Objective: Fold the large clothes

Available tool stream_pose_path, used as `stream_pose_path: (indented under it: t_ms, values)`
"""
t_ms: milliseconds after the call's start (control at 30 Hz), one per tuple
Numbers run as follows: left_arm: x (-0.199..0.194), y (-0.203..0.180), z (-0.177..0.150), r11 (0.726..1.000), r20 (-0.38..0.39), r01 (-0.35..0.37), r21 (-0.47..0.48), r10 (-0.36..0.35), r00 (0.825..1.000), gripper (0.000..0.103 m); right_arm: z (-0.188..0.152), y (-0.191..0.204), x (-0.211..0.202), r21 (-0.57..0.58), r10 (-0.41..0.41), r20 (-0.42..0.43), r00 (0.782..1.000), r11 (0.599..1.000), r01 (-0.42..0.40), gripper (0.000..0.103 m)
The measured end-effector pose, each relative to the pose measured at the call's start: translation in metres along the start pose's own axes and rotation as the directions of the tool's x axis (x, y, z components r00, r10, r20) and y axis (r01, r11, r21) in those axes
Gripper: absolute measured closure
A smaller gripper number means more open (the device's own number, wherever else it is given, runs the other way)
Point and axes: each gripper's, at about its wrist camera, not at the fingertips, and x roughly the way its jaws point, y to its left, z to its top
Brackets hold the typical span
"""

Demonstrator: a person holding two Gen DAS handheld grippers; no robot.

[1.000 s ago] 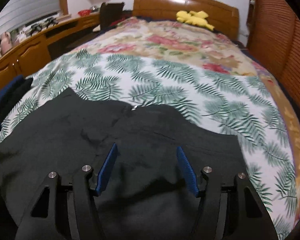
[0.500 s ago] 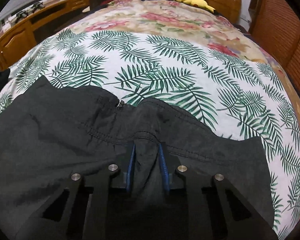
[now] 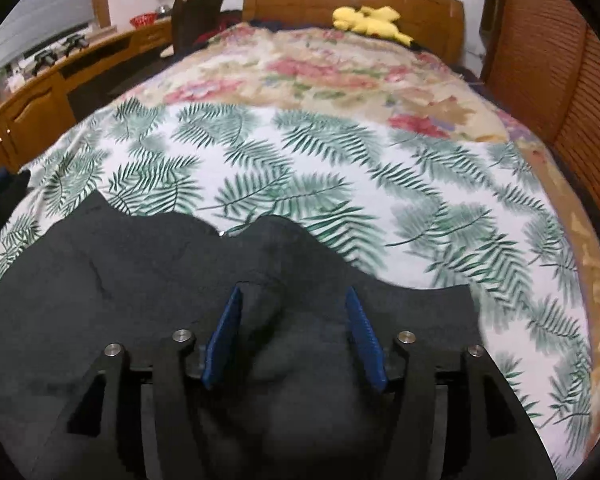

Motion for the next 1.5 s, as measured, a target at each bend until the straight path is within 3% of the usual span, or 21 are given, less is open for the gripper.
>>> stream_pose_path:
  t_ms: [200, 367, 600, 667, 700, 733, 767, 833, 867, 900, 967, 1133, 1367, 1400, 1500]
  values:
    - [-0.003, -0.004, 0.0, 1.0, -0.001, -0.002, 0.009, 0.002, 1.0, 0.069, -0.008, -0.054, -0.02, 0.089, -0.07, 0.025, 0.997, 0.994, 0.067, 0.046]
    - [-0.004, -0.009, 0.0, 1.0, 0.001, 0.001, 0.013, -0.001, 1.0, 0.069, -0.024, -0.098, -0.01, 0.151, -0.125, -0.068, 0.99, 0.979, 0.134, 0.046]
    - [-0.001, -0.018, 0.0, 1.0, -0.012, -0.001, 0.03, 0.002, 1.0, 0.069, -0.058, -0.135, 0.016, 0.274, -0.028, -0.175, 0.984, 0.959, 0.076, 0.046]
    - [0.0, -0.019, 0.0, 1.0, -0.016, 0.0, 0.032, 0.001, 1.0, 0.069, -0.063, -0.134, 0.02, 0.279, 0.01, -0.186, 0.982, 0.959, 0.043, 0.055]
    - [0.001, -0.02, 0.0, 1.0, -0.017, 0.001, 0.031, -0.001, 1.0, 0.069, -0.063, -0.132, 0.019, 0.266, 0.023, -0.175, 0.984, 0.964, 0.025, 0.068]
    - [0.001, -0.02, 0.0, 1.0, -0.019, 0.005, 0.031, -0.005, 1.0, 0.069, -0.061, -0.129, 0.017, 0.246, 0.024, -0.167, 0.986, 0.969, 0.018, 0.088]
    - [0.001, -0.02, 0.0, 0.999, -0.021, 0.008, 0.031, -0.008, 1.0, 0.069, -0.06, -0.126, 0.015, 0.219, 0.005, -0.163, 0.987, 0.975, 0.031, 0.099]
    - [0.003, -0.02, 0.0, 0.999, -0.022, 0.011, 0.032, -0.01, 1.0, 0.069, -0.056, -0.124, 0.01, 0.178, -0.031, -0.151, 0.988, 0.982, 0.058, 0.102]
    - [0.003, -0.021, 0.0, 0.999, -0.022, 0.012, 0.034, -0.011, 1.0, 0.069, -0.055, -0.127, 0.009, 0.162, -0.119, -0.157, 0.98, 0.976, 0.144, 0.103]
    - [0.005, -0.021, 0.0, 0.999, -0.023, 0.012, 0.035, -0.011, 1.0, 0.069, -0.055, -0.137, 0.009, 0.175, -0.19, -0.172, 0.967, 0.96, 0.219, 0.103]
    - [0.006, -0.021, -0.001, 0.999, -0.026, 0.012, 0.037, -0.012, 1.0, 0.069, -0.057, -0.155, 0.006, 0.223, -0.217, -0.177, 0.96, 0.941, 0.254, 0.103]
    - [0.004, -0.022, -0.001, 0.999, -0.022, 0.017, 0.042, -0.016, 1.0, 0.069, -0.063, -0.171, -0.023, 0.248, -0.187, -0.109, 0.976, 0.946, 0.209, 0.103]
    - [0.003, -0.025, -0.002, 0.999, -0.015, 0.02, 0.048, -0.019, 1.0, 0.069, -0.063, -0.122, -0.08, 0.153, -0.123, 0.023, 0.992, 0.981, 0.118, 0.099]
    - [0.003, -0.025, -0.002, 0.999, -0.017, 0.019, 0.049, -0.018, 1.0, 0.069, -0.066, -0.108, -0.089, 0.135, -0.091, 0.04, 0.995, 0.987, 0.085, 0.094]
    - [0.002, -0.028, -0.002, 0.998, -0.014, 0.019, 0.053, -0.018, 1.0, 0.069, -0.077, -0.073, -0.106, 0.089, -0.029, 0.061, 0.998, 0.996, 0.023, 0.058]
